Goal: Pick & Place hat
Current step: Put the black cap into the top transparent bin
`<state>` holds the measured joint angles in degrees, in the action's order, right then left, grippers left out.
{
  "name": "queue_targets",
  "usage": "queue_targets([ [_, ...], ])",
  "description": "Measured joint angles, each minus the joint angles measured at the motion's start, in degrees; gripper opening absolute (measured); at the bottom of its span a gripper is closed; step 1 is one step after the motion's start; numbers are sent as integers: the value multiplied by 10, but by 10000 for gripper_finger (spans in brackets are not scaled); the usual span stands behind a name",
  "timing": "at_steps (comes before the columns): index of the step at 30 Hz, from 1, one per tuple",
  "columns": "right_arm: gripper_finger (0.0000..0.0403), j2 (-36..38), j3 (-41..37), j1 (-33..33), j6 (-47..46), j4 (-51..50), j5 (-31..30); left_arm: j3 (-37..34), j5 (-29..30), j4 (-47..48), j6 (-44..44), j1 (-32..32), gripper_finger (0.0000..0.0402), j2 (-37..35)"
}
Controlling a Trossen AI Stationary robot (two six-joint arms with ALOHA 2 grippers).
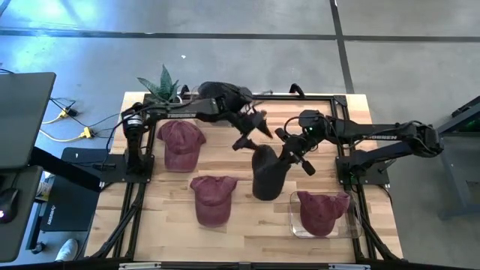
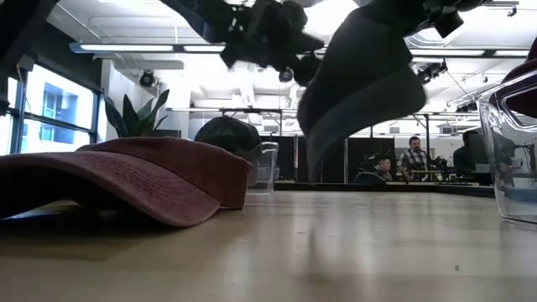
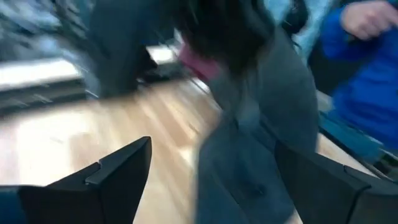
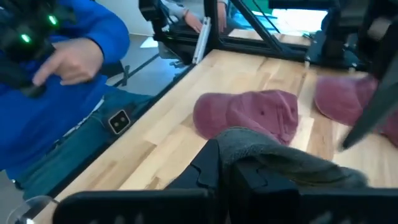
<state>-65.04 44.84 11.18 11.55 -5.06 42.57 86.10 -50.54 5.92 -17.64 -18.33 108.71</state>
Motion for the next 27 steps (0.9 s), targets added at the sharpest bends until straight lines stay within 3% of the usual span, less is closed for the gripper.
queue_targets([
  [4, 4, 0, 0, 0, 1, 28, 15, 3, -59, -27, -6, 9, 335, 26],
  [9, 6, 0, 7, 13, 1, 23, 13, 0, -190, -31, -3, 18, 335, 48],
  [16, 3, 19, 19, 30, -29, -54, -6, -1, -350, -5, -3, 23, 335, 60],
  [22, 9, 36, 20, 29, -80, -133, -23, -2, -390, 36, -20, 23, 321, 52],
  [27, 5, 30, 20, 16, -96, -150, -21, 0, -390, 63, -34, 22, 260, 49],
])
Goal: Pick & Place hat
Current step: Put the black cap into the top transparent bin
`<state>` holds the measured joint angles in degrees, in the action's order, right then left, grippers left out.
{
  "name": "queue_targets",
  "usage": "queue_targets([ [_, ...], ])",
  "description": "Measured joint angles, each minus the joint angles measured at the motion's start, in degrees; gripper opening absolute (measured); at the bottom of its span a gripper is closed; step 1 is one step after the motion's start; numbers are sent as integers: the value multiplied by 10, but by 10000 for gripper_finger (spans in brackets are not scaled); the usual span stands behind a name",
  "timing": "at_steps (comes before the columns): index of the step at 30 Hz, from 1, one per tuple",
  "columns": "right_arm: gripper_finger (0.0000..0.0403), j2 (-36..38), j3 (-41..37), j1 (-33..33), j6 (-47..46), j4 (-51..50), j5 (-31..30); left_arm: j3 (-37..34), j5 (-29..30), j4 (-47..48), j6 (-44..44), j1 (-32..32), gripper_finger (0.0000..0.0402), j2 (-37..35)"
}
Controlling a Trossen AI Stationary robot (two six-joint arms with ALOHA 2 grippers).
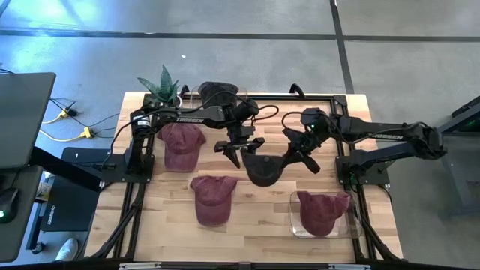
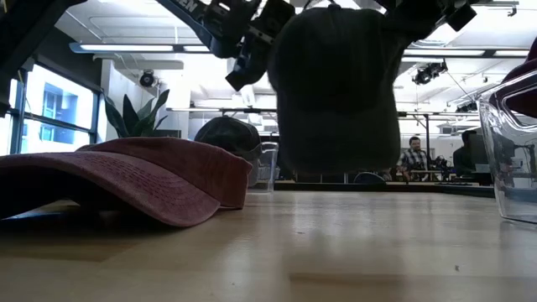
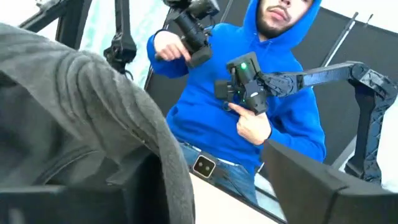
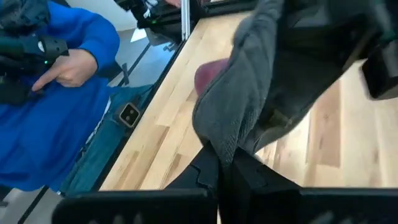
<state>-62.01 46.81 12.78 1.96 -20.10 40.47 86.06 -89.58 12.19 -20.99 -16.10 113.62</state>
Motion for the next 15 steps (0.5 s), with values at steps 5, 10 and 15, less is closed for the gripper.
queue_targets([
  [5, 9, 1, -5, -13, 21, -4, 2, 0, 42, 22, -2, 0, 164, 0],
  [10, 5, 1, -62, -6, -10, 52, 3, 0, 100, 59, -13, 0, 48, 0],
  [15, 6, 0, -146, 23, -51, 177, 22, 0, 195, 111, -67, 0, 20, 0],
])
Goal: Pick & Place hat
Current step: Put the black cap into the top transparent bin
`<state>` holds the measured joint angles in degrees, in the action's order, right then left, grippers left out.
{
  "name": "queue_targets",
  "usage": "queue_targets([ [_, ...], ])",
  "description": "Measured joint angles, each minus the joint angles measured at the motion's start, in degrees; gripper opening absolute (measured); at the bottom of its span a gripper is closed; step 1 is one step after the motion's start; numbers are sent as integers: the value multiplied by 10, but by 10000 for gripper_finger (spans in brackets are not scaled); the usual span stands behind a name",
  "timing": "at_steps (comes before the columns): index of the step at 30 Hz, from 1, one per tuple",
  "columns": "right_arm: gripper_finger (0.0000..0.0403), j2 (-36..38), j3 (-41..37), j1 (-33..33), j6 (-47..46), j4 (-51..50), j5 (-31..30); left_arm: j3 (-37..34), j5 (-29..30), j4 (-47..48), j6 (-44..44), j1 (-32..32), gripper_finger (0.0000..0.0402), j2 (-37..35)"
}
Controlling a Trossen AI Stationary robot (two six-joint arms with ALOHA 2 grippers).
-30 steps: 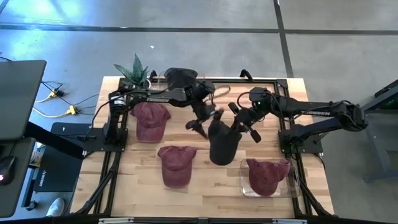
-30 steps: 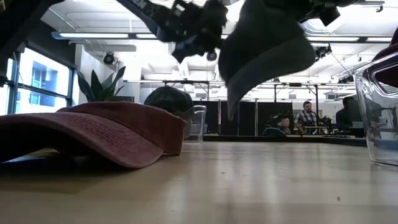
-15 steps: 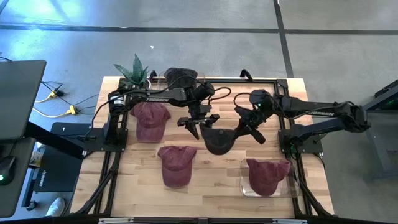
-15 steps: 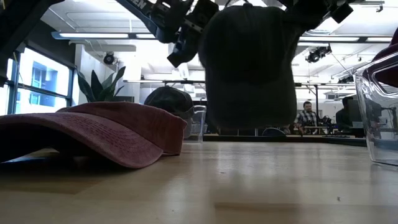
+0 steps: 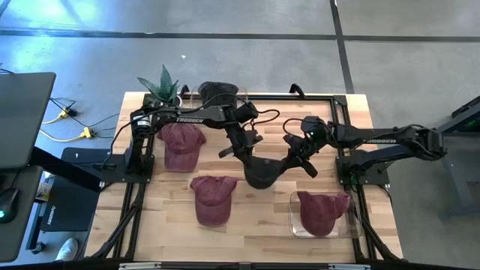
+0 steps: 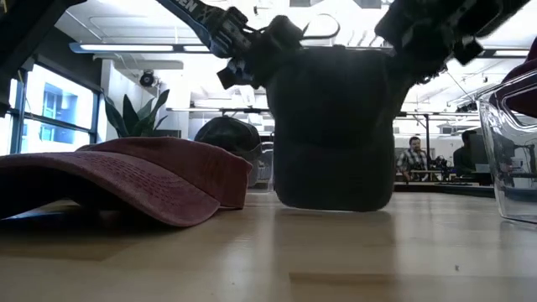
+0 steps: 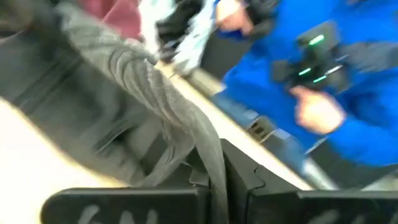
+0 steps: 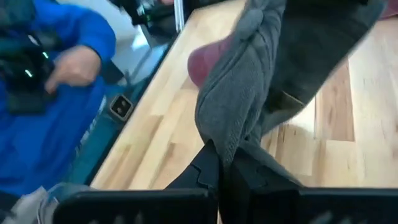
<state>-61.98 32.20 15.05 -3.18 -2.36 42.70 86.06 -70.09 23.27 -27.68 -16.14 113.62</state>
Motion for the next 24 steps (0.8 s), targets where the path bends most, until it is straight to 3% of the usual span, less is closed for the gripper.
queue_targets([
  [6, 4, -8, -66, 60, -47, 147, 46, 0, 87, 1, -23, 0, 32, 0],
  [9, 3, -36, -69, 87, -45, 163, 63, 0, 108, -8, -22, -5, 33, 0],
  [16, 5, -146, -69, 130, -7, 169, 171, -3, 105, -4, 22, -38, 33, 52],
  [24, 43, -203, -68, 157, -16, 200, 179, 1, 48, -55, 62, -77, 33, 96],
])
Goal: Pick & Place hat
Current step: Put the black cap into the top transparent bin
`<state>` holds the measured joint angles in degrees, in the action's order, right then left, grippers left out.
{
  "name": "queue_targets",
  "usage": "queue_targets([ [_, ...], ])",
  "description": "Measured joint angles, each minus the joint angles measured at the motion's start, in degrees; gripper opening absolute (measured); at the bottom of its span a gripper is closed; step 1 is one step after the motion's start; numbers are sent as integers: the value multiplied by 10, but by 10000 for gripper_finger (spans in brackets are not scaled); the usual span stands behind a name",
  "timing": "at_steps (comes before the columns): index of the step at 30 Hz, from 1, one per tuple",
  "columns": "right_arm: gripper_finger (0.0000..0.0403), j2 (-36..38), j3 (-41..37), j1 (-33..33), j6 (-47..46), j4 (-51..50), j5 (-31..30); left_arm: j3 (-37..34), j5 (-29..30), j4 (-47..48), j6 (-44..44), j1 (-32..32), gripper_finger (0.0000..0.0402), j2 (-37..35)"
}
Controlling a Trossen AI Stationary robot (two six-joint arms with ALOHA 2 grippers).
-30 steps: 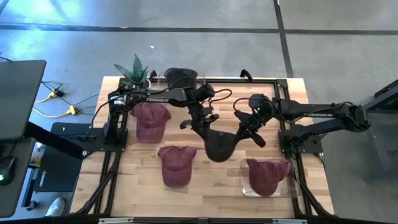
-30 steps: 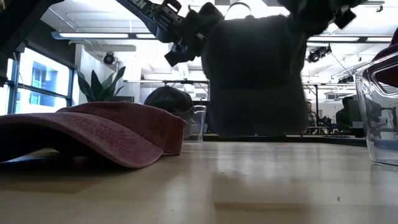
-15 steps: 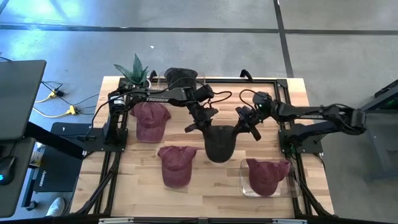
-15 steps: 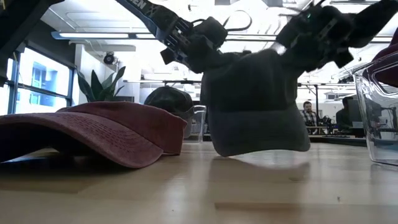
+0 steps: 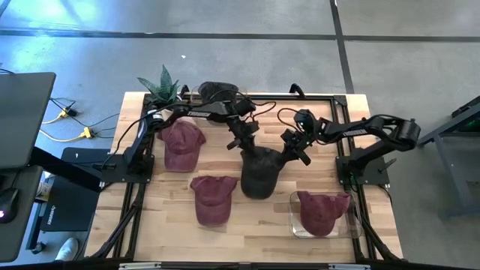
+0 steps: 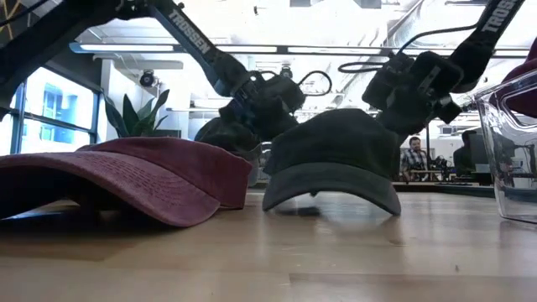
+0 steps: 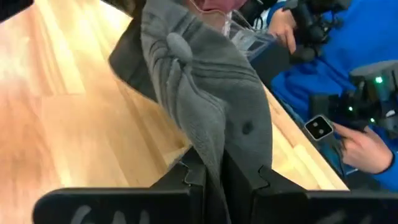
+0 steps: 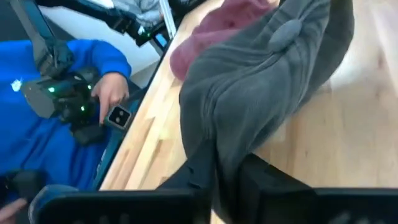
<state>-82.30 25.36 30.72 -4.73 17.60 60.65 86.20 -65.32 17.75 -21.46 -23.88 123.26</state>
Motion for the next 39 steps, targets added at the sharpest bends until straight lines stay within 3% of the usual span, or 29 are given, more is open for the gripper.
queue_targets([
  [6, 131, -6, 1, 34, -25, 24, -2, -1, -64, -35, 80, -19, 59, 2],
  [13, 213, -6, 1, 47, -59, 65, -2, 12, -61, -37, 127, -28, 176, 2],
  [19, 238, -6, 1, 31, -57, 67, -1, 61, -31, 17, 132, -28, 241, 2],
  [25, 236, -6, 1, 12, -30, 97, 82, 110, -120, 98, 91, -26, 235, 2],
  [30, 231, -6, 1, 10, -67, 164, 140, 113, -211, 141, 56, -23, 216, 2],
  [34, 231, -6, 1, 10, -68, 170, 177, 113, -211, 182, -7, -11, 207, 7],
  [39, 227, -6, 1, 10, -68, 171, 187, 113, -208, 178, -25, 21, 205, 13],
])
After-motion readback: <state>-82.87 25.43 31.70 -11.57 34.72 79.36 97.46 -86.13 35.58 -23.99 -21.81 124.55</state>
